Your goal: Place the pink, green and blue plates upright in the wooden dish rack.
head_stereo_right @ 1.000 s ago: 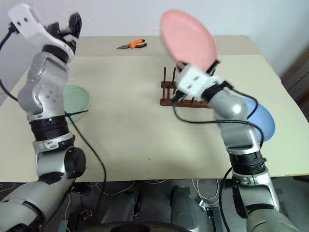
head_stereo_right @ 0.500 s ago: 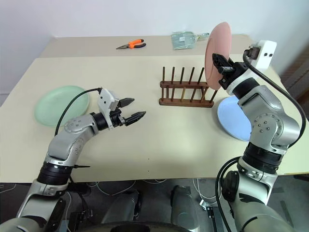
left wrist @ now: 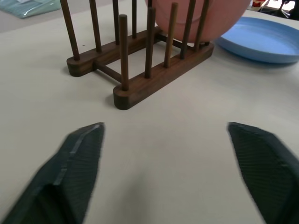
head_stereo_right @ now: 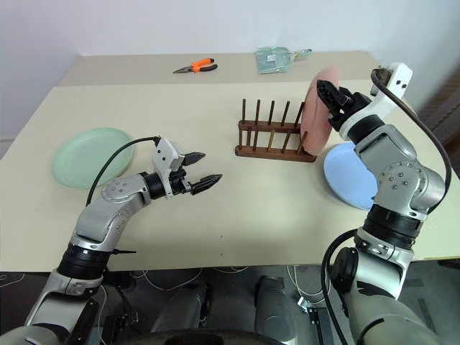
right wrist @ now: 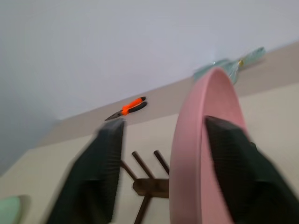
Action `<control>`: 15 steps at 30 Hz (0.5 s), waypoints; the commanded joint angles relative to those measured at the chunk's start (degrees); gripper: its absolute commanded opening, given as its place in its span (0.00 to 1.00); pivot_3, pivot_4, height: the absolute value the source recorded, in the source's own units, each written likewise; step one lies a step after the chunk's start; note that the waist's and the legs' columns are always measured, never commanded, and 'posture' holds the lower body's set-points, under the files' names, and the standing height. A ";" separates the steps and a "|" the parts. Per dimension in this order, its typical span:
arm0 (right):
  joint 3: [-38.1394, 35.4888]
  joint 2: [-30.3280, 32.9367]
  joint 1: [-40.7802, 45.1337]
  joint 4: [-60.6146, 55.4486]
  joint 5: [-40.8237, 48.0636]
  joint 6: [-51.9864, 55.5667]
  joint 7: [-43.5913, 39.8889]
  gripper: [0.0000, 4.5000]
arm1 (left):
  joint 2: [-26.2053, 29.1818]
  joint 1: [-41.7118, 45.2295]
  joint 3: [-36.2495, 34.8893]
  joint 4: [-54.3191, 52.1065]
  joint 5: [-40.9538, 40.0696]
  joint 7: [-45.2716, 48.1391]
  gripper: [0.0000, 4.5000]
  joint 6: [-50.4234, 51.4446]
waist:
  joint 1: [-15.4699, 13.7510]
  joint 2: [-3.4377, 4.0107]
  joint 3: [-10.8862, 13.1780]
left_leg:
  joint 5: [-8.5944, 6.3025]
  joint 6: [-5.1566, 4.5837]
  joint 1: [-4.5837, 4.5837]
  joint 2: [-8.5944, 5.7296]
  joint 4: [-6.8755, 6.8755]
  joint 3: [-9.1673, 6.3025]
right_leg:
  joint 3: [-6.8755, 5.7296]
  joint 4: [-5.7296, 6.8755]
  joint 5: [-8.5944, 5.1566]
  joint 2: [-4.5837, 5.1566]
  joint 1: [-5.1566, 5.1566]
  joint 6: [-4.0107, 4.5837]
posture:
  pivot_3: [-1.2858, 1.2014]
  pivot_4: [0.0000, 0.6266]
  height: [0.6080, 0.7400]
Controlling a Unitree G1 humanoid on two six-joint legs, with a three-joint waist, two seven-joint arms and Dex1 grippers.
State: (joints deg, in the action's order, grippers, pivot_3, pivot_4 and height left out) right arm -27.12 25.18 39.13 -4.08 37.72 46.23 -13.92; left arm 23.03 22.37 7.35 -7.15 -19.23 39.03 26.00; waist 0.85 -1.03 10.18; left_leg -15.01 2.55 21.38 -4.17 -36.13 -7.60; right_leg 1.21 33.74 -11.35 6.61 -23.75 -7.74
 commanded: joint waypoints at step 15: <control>33.37 10.24 -0.94 -17.29 -25.53 -29.50 -19.36 1.00 | 2.57 7.45 -38.13 11.19 9.96 -51.94 1.00 8.86 | 0.15 -0.14 -0.06 | 0.00 0.02 -0.02 0.03 0.00 -0.04 | -0.02 0.03 0.00 -0.03 -0.04 -0.05 | 0.52 0.24 1.00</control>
State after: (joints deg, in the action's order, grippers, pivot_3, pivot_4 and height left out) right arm 3.99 36.26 38.42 -18.48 13.21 17.96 -31.91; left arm 24.75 30.09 -28.33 7.02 -9.88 -10.44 32.92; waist 1.00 -1.17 10.11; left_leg -15.01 2.57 21.37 -4.15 -36.15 -7.65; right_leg 1.18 33.77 -11.35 6.58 -23.78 -7.79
